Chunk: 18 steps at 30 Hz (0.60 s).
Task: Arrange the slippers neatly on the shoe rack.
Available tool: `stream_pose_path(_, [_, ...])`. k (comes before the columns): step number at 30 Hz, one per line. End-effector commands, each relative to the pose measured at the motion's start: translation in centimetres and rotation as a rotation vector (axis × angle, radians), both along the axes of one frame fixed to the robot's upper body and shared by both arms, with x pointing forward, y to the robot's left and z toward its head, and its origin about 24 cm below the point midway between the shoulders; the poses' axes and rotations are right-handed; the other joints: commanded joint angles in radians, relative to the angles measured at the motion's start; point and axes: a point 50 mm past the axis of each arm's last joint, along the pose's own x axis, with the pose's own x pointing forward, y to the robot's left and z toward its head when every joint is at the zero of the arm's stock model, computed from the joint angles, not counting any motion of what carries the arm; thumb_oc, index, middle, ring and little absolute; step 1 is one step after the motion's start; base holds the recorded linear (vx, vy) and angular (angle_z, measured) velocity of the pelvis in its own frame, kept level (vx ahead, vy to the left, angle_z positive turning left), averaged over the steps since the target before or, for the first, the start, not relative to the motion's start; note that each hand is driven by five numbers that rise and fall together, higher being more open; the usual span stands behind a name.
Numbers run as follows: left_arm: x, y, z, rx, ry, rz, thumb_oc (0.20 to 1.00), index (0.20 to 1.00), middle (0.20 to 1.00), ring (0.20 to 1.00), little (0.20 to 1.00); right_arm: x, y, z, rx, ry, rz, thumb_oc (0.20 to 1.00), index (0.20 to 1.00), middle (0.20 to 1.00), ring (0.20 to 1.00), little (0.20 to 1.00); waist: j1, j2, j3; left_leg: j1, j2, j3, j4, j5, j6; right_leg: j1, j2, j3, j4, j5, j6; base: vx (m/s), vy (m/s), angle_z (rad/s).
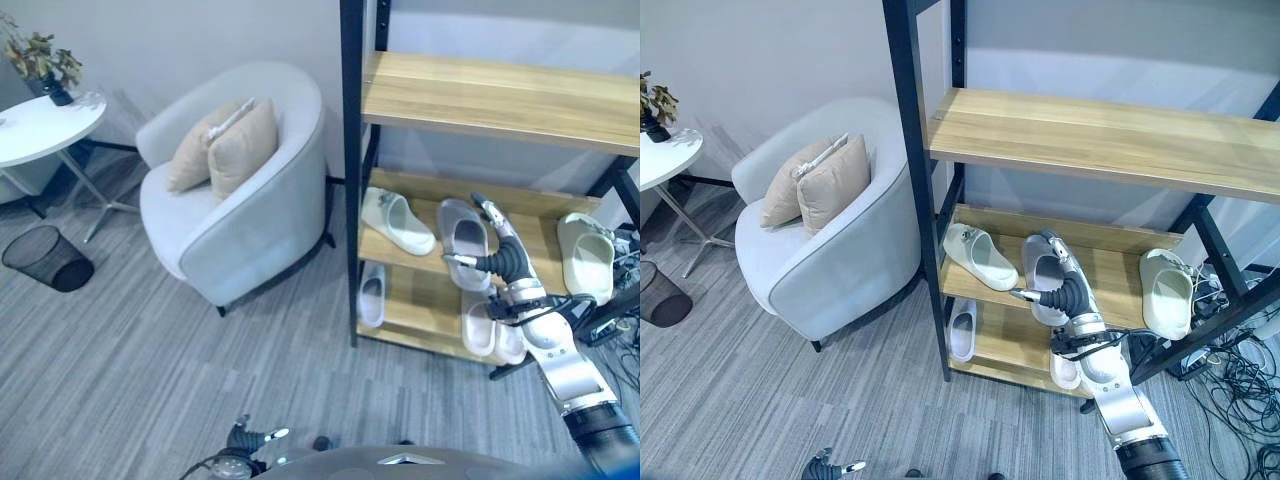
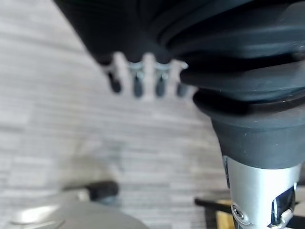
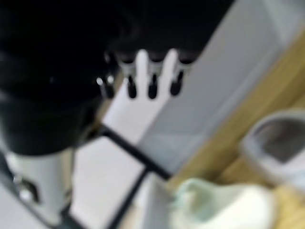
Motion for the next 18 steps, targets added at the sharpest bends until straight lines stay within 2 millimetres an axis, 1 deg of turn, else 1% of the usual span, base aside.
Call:
stream_pose_path(1, [1.0,-2.1,-0.3,-0.041,0.012,0.029,1.0,1.0,1.0,1.0,1.0,1.5,-0.9,1.7,-0.148,-0.076,-0.107,1.0,1.0,1.0,1.0,1.0,0.009,-0.04,-0.009,-0.05,-0.01,-0.022,0.005,-0.066,-0.006,0.036,-0.053,0.05,0.045,-0.102,0.083,0.03,0.018,0.0])
stream_pose_path(2, [1.5,-2.4,-0.2,-0.037,0.008,0.002,1.0,1.0,1.0,1.0,1.0,3.1,-2.2,1.3,-0.199,-0.045,-0.233,1.0,1.0,1.0,1.0,1.0,0.017,-0.038,-0.004,-0.059,-0.014,-0.02,0.005,-0.065,-0.003,0.029,-0.055,0.052,0.044,-0.098,0.083,0.0,0.0,0.0])
stream_pose_path(3, [1.5,-2.4,-0.2,-0.037,0.006,0.003,1.0,1.0,1.0,1.0,1.0,3.2,-2.2,1.3,-0.199,-0.047,-0.232,1.0,1.0,1.0,1.0,1.0,0.017,-0.038,-0.003,-0.059,-0.013,-0.02,0.005,-0.065,-0.003,0.029,-0.055,0.052,0.044,-0.098,0.083,0.05,0.019,-0.05])
stream_pose_path(4, [1.7,-2.3,-0.1,-0.031,0.001,-0.007,1.0,1.0,1.0,1.0,1.0,4.1,-2.5,1.2,-0.152,-0.04,-0.271,1.0,1.0,1.0,1.0,1.0,0.018,-0.036,-0.001,-0.065,-0.014,-0.015,0.005,-0.064,-0.002,0.024,-0.056,0.056,0.04,-0.095,0.083,0.03,0.005,-0.09])
stream_pose_path(5, [1.8,-2.2,-0.1,-0.031,0.0,-0.006,1.0,1.0,1.0,1.0,1.0,4.1,-2.5,1.2,-0.151,-0.041,-0.271,1.0,1.0,1.0,1.0,1.0,0.018,-0.037,-0.001,-0.065,-0.014,-0.015,0.005,-0.064,-0.002,0.023,-0.056,0.056,0.04,-0.095,0.082,0.04,0.005,-0.08])
stream_pose_path(9, [2.0,-1.7,0.0,-0.026,-0.022,0.006,1.0,1.0,1.0,1.0,1.0,6.1,-2.4,1.0,-0.038,-0.001,-0.287,1.0,1.0,1.0,1.0,1.0,0.024,-0.034,0.008,-0.084,-0.019,-0.008,0.005,-0.056,-0.004,0.006,-0.058,0.061,0.032,-0.085,0.084,0.01,0.004,-0.04])
stream_pose_path(10, [2.1,-1.6,0.1,-0.025,-0.027,0.005,1.0,1.0,1.0,1.0,1.0,6.6,-2.4,1.2,-0.012,0.001,-0.288,1.0,1.0,1.0,1.0,1.0,0.028,-0.033,0.01,-0.09,-0.021,-0.008,0.005,-0.054,-0.003,0.003,-0.059,0.06,0.029,-0.082,0.084,0.0,0.0,0.0])
stream_pose_path(12, [2.3,-1.7,0.1,-0.03,-0.041,0.014,1.0,1.0,1.0,1.0,1.0,7.2,-2.6,1.5,0.018,0.002,-0.3,1.0,1.0,1.0,1.0,1.0,0.032,-0.03,0.011,-0.1,-0.025,-0.009,0.005,-0.052,-0.003,-0.004,-0.061,0.058,0.026,-0.078,0.086,0.01,0.016,0.0])
stream_pose_path(18, [2.5,-2.3,0.1,-0.037,-0.051,-0.013,1.0,1.0,1.0,1.0,1.0,8.1,-3.9,1.7,0.09,0.018,-0.344,1.0,1.0,1.0,1.0,1.0,0.045,-0.021,0.015,-0.117,-0.035,-0.014,0.005,-0.051,-0.003,-0.012,-0.068,0.048,0.014,-0.069,0.093,0.03,0.028,0.02])
